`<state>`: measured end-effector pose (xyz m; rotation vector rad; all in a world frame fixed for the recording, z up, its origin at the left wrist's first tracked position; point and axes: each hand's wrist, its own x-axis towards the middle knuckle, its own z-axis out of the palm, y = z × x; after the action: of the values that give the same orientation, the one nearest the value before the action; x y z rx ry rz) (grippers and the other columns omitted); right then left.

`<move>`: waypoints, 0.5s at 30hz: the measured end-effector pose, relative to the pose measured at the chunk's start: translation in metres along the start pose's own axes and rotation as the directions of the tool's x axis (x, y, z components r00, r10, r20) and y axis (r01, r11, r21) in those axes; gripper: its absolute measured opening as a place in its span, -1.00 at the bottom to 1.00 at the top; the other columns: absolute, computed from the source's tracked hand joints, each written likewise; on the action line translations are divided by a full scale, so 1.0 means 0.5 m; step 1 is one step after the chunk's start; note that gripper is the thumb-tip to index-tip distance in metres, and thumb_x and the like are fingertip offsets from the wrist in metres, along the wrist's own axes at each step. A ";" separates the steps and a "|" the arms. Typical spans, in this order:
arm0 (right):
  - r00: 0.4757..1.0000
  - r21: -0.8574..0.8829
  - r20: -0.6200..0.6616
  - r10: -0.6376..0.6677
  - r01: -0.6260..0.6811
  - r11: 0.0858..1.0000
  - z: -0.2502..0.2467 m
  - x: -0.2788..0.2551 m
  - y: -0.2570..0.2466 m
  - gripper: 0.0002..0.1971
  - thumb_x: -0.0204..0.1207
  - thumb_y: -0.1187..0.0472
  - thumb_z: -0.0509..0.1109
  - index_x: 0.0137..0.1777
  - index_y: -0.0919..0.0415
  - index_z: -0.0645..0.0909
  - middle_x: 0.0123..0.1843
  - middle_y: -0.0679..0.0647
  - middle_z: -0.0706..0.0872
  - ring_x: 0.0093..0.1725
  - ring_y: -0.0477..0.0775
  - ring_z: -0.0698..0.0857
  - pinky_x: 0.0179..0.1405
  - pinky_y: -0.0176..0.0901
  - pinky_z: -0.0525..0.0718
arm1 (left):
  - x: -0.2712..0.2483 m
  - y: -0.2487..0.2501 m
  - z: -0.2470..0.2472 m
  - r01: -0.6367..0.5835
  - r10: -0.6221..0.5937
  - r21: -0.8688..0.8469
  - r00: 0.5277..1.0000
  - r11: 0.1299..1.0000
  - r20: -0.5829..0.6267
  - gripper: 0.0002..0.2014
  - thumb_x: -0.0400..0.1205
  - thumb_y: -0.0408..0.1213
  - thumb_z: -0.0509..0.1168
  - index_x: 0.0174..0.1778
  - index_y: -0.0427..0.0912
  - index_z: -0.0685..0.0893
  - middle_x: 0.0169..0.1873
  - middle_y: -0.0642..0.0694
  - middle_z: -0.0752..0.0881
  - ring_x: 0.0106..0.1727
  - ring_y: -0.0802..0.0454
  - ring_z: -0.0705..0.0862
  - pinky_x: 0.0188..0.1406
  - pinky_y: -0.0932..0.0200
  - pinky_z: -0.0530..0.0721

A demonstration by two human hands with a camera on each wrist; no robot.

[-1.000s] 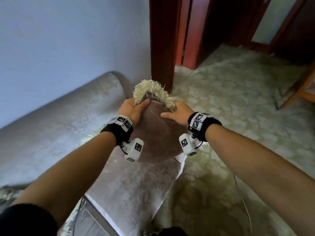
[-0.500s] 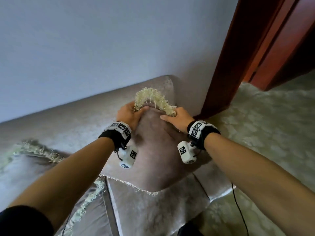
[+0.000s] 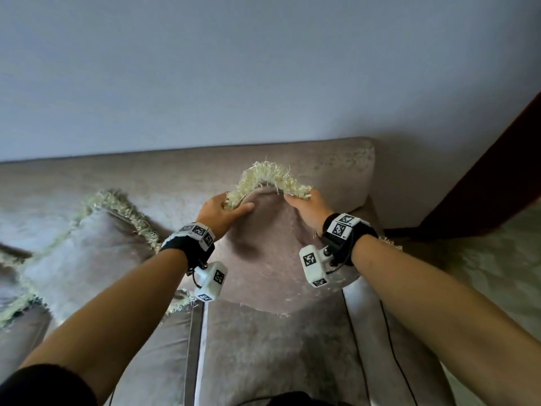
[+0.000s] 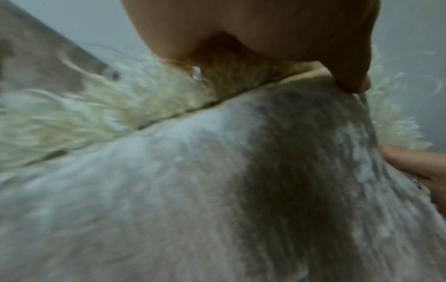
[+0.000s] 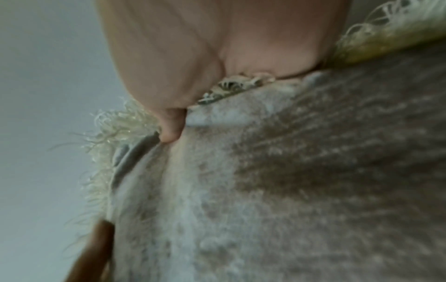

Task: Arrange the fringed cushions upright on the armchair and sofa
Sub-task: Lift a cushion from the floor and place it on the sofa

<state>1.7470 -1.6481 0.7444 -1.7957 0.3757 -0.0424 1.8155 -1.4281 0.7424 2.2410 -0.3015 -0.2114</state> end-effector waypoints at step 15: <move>0.946 -0.159 0.234 0.223 -0.189 0.969 -0.007 0.296 0.040 -0.65 0.59 -0.05 0.41 0.18 0.20 0.73 0.07 0.19 0.83 0.04 0.20 0.80 0.17 0.04 0.73 | 0.274 -0.062 0.053 0.100 -0.097 -0.001 0.967 0.995 0.235 -0.58 0.60 0.11 0.35 -0.06 -0.24 0.77 -0.23 -0.10 0.77 -0.20 -0.08 0.73 -0.25 0.16 0.66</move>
<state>1.8817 -1.6965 0.7012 -1.8578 0.3902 0.3631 1.9445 -1.4679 0.6950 2.2217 -0.3131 -0.5332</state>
